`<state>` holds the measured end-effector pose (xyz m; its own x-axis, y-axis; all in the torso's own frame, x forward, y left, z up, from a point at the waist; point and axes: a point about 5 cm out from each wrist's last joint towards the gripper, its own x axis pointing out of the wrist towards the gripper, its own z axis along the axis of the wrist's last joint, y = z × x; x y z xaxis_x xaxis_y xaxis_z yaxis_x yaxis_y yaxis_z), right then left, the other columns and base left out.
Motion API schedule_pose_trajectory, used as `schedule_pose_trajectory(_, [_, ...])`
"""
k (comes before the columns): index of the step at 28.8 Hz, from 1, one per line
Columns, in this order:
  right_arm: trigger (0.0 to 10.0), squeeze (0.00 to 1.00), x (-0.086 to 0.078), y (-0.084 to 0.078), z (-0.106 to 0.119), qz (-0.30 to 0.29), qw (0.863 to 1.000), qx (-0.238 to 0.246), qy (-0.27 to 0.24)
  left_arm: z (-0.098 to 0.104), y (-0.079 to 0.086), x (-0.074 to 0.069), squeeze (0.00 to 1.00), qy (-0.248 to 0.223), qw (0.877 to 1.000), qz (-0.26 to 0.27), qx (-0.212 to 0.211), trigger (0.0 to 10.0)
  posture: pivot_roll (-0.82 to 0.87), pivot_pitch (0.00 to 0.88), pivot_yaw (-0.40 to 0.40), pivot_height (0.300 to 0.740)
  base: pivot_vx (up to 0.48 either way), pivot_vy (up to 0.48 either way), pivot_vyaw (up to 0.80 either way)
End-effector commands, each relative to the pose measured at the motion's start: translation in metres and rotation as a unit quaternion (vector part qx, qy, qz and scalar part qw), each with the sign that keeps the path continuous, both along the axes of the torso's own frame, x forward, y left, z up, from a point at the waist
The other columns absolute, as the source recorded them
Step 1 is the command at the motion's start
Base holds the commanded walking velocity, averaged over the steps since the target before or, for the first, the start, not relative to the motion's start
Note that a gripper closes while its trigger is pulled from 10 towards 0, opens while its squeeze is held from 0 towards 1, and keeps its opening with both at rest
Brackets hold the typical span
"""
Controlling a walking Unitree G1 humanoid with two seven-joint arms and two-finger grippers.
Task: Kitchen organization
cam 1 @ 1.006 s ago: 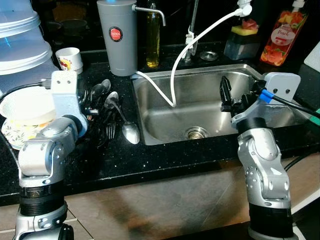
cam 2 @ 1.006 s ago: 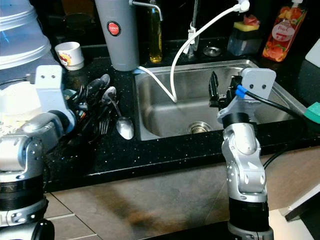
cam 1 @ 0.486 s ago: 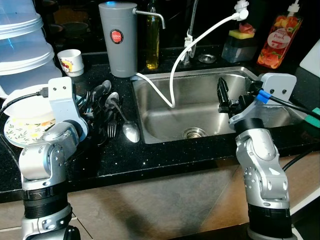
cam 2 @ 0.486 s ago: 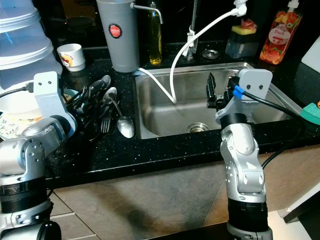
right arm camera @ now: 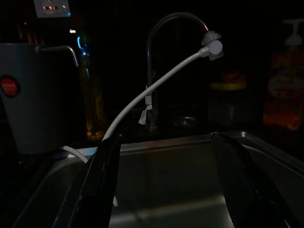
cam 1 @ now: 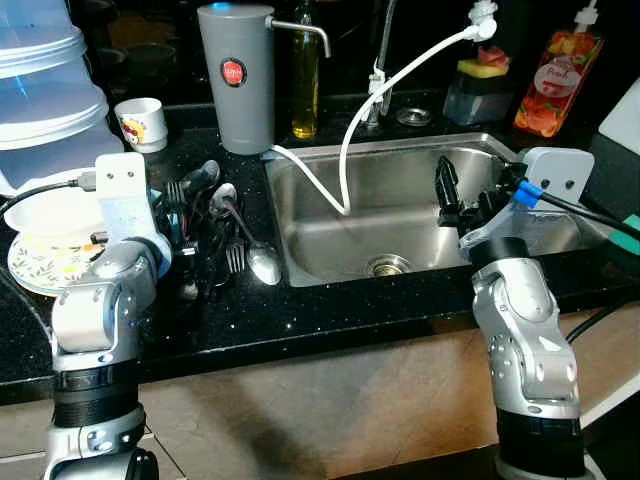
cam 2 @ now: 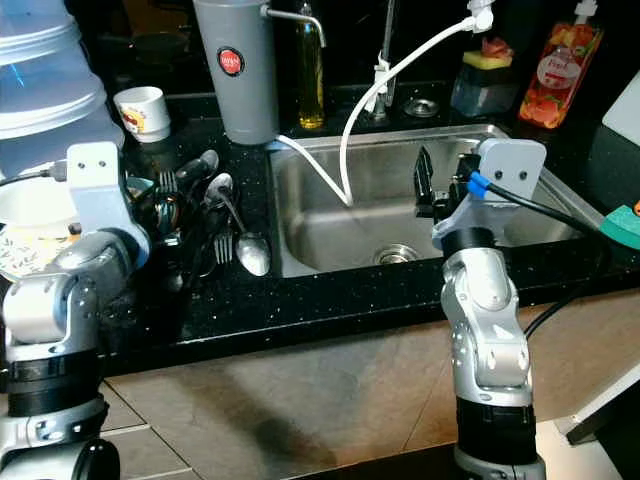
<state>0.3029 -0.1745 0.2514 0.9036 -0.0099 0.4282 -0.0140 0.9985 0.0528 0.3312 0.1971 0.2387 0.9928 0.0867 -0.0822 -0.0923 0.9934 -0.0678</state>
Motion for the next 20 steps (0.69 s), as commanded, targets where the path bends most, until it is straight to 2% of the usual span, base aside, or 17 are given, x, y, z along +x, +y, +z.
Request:
schedule_pose_trajectory(1, [10.0,0.0,-0.001,-0.003,0.003,-0.005,1.0,0.006,-0.002,0.032,-0.012,0.002,0.0,-0.083,0.996,-0.038,-0.001,10.0,0.03,0.0,-0.002,0.74,0.0,0.0,0.0])
schedule_pose_trajectory(4, [10.0,0.0,-0.001,-0.003,0.004,-0.005,1.0,0.008,-0.004,0.05,-0.032,0.011,0.0,-0.112,0.989,-0.09,-0.021,10.0,0.02,0.0,-0.009,0.74,0.0,0.0,0.0])
schedule_pose_trajectory(5, [10.0,0.0,-0.001,-0.003,0.004,-0.005,1.0,0.008,-0.004,0.05,-0.032,0.011,0.0,-0.112,0.989,-0.09,-0.021,10.0,0.02,0.0,-0.009,0.74,0.0,0.0,0.0])
schedule_pose_trajectory(8, [10.0,0.0,0.0,-0.003,0.007,-0.005,1.0,0.01,-0.008,0.052,-0.063,0.033,0.0,-0.094,0.984,-0.136,-0.064,10.0,0.0,0.0,-0.008,0.74,0.0,0.0,0.0])
schedule_pose_trajectory(9, [10.0,0.0,0.0,-0.003,0.007,-0.005,1.0,0.01,-0.008,0.052,-0.063,0.033,0.0,-0.094,0.984,-0.136,-0.064,10.0,0.0,0.0,-0.008,0.74,0.0,0.0,0.0])
schedule_pose_trajectory(10, [10.0,0.0,-0.001,-0.004,0.01,-0.007,1.0,0.017,-0.012,0.047,-0.095,0.048,0.0,-0.072,0.979,-0.175,-0.075,10.0,-0.03,0.0,-0.004,0.74,0.0,0.0,0.0])
schedule_pose_trajectory(11, [10.0,0.0,-0.001,-0.004,0.01,-0.007,1.0,0.017,-0.012,0.047,-0.095,0.048,0.0,-0.072,0.979,-0.175,-0.075,10.0,-0.03,0.0,-0.004,0.74,0.0,0.0,0.0])
schedule_pose_trajectory(15, [10.0,0.0,-0.004,-0.011,0.015,-0.019,0.999,0.038,-0.019,0.033,-0.143,0.063,0.0,-0.04,0.966,-0.239,-0.095,10.0,-0.07,0.0,0.016,0.74,0.0,0.0,0.0])
schedule_pose_trajectory(16, [10.0,0.0,-0.004,-0.011,0.015,-0.019,0.999,0.038,-0.019,0.033,-0.143,0.063,0.0,-0.04,0.966,-0.239,-0.095,10.0,-0.07,0.0,0.016,0.74,0.0,0.0,0.0])
schedule_pose_trajectory(17, [10.0,0.0,-0.006,-0.015,0.016,-0.026,0.998,0.046,-0.023,0.028,-0.155,0.064,0.0,-0.033,0.961,-0.256,-0.103,10.0,-0.08,0.0,0.022,0.74,0.0,0.0,0.0])
schedule_pose_trajectory(18, [10.0,0.0,-0.008,-0.02,0.018,-0.039,0.997,0.054,-0.027,0.022,-0.169,0.064,0.08,-0.028,0.954,-0.282,-0.098,10.0,-0.09,0.0,0.026,0.74,0.0,0.0,0.0])
schedule_pose_trajectory(19, [10.0,0.0,-0.01,-0.024,0.02,-0.048,0.997,0.059,-0.031,0.018,-0.178,0.063,0.26,-0.025,0.95,-0.299,-0.092,10.0,-0.09,0.0,0.026,0.74,0.0,0.0,0.0])
schedule_pose_trajectory(20, [10.0,0.0,-0.01,-0.024,0.02,-0.048,0.997,0.059,-0.031,0.018,-0.178,0.063,0.26,-0.025,0.95,-0.299,-0.092,10.0,-0.09,0.0,0.026,0.74,0.0,0.0,0.0])
